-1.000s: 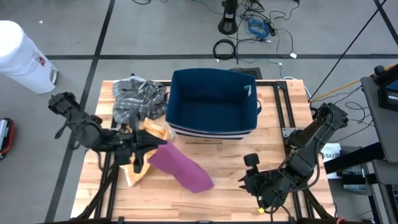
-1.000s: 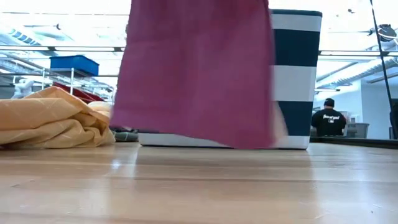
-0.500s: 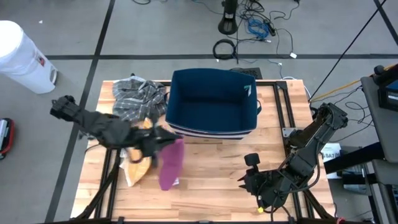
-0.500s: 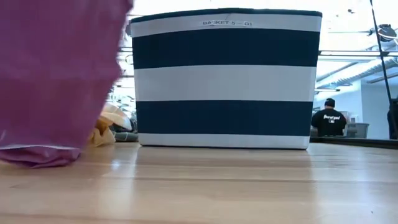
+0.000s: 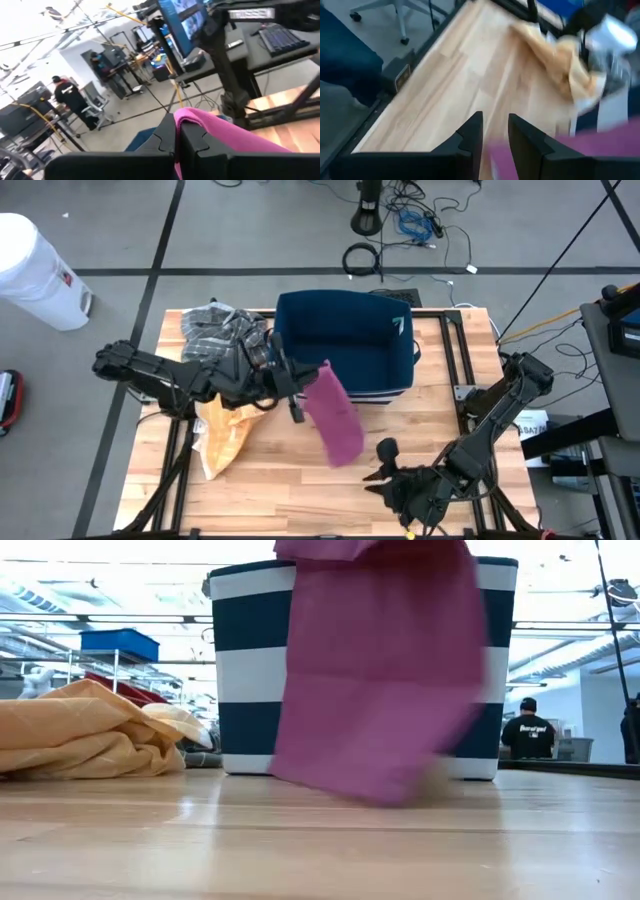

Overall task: Fold towel
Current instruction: Fold the purple towel

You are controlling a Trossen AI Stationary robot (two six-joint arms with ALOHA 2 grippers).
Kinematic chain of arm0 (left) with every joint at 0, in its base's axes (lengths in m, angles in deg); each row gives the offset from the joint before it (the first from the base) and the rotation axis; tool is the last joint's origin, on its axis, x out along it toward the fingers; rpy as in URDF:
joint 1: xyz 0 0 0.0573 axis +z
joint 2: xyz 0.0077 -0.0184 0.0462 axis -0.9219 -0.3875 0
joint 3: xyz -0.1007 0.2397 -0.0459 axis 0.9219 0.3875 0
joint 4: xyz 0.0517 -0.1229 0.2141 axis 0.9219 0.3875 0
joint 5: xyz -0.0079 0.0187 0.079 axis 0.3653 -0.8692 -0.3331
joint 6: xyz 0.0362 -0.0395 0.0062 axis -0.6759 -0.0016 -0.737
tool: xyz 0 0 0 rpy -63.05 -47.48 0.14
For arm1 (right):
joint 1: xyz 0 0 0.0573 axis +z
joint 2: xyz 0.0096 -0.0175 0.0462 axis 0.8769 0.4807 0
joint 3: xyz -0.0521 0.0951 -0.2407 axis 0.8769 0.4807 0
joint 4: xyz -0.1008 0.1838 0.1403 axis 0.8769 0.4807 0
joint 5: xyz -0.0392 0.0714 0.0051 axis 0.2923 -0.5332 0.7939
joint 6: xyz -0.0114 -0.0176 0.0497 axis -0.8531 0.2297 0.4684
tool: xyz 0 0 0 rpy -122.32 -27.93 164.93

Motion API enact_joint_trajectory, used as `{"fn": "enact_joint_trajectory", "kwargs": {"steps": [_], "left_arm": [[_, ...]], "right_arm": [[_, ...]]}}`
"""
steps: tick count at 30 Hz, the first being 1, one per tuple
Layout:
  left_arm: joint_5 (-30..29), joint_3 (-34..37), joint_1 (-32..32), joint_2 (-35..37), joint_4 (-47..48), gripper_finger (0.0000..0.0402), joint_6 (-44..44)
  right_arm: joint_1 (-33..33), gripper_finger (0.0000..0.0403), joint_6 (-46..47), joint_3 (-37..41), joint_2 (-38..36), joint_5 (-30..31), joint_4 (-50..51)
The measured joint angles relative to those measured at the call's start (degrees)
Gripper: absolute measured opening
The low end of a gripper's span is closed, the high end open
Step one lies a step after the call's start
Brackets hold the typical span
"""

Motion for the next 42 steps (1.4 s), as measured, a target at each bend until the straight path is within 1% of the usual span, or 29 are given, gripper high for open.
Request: {"fn": "enact_joint_trajectory", "kwargs": {"steps": [1, 3, 5, 6, 8, 11, 15, 16, 18, 22, 27, 30, 32, 35, 40, 42], "left_arm": [[-0.04, 0.0, 0.06, -0.04, -0.68, 0.0, 0.02], [-0.13, 0.0, -0.09, -0.03, -1.61, 0.0, 0.5], [0.34, 0.0, -0.46, 0.05, -1.85, 0.0, 1.39], [0.74, 0.0, -0.64, 0.05, -1.82, 0.0, 1.71], [0.99, 0.0, -1.01, -0.02, -1.58, 0.0, 2.51], [1.01, 0.0, -1.54, -0.02, -2.09, 0.0, 3.1], [1.01, 0.0, -2.8, -0.02, -4.3, 0.0, 2.92], [1.04, 0.01, -3.13, -0.02, -4.75, 0.0, 2.83], [1.16, 0.0, -3.58, -0.02, -5.43, 0.0, 2.82], [1.14, 0.0, -3.74, -0.02, -5.62, 0.0, 2.8], [0.54, 0.0, -3.74, 0.44, -5.52, 0.0, 2.4], [0.43, 0.0, -3.74, 0.42, -5.44, 0.0, 1.68], [0.42, 0.0, -3.74, 0.42, -5.47, 0.0, 1.68], [0.37, 0.0, -3.74, 0.44, -5.48, 0.0, 1.75], [0.26, 0.0, -3.74, 0.42, -5.39, 0.0, 2.6], [0.26, 0.0, -3.74, 0.42, -4.97, 0.0, 2.69]], "right_arm": [[-0.38, 0.0077, -1.91, 0.42, 0.45, 0.77, -1.76], [-1.52, 0.0077, -4.29, 0.78, 1.45, 4.22, -4.08], [-3.09, 0.0077, -5.4, 0.89, 2.72, 8.0, -3.55], [-3.98, 0.0077, -5.72, 0.92, 3.47, 8.82, -3.26], [-5.93, 0.0077, -6.2, 0.93, 4.92, 8.28, -3.41], [-9.09, 0.0077, -5.71, 0.91, 7.2, 4.81, -3.2], [-12.78, 0.0077, -5.54, 0.93, 11.67, 5.2, -2.75], [-13.46, 0.0075, -5.81, 0.93, 12.83, 6.56, -3.24], [-14.46, 0.0069, -5.94, 0.93, 15.11, 11.34, -3.46], [-14.89, 0.0046, -6.04, 0.95, 18.24, 22.86, -2.48], [-12.31, 0.0022, -6.47, 0.95, 18.92, 35.35, -2.64], [-10.53, 0.0016, -6.72, 0.95, 18.78, 45.54, -2.39], [-10.0, 0.0016, -7.61, 0.95, 18.78, 50.28, -2.18], [-9.81, 0.0016, -7.64, 0.95, 18.76, 54.24, -1.74], [-9.56, 0.0016, -7.0, 0.95, 18.73, 55.55, -1.78], [-9.2, 0.0016, -5.12, 0.95, 18.23, 55.51, -1.18]]}}
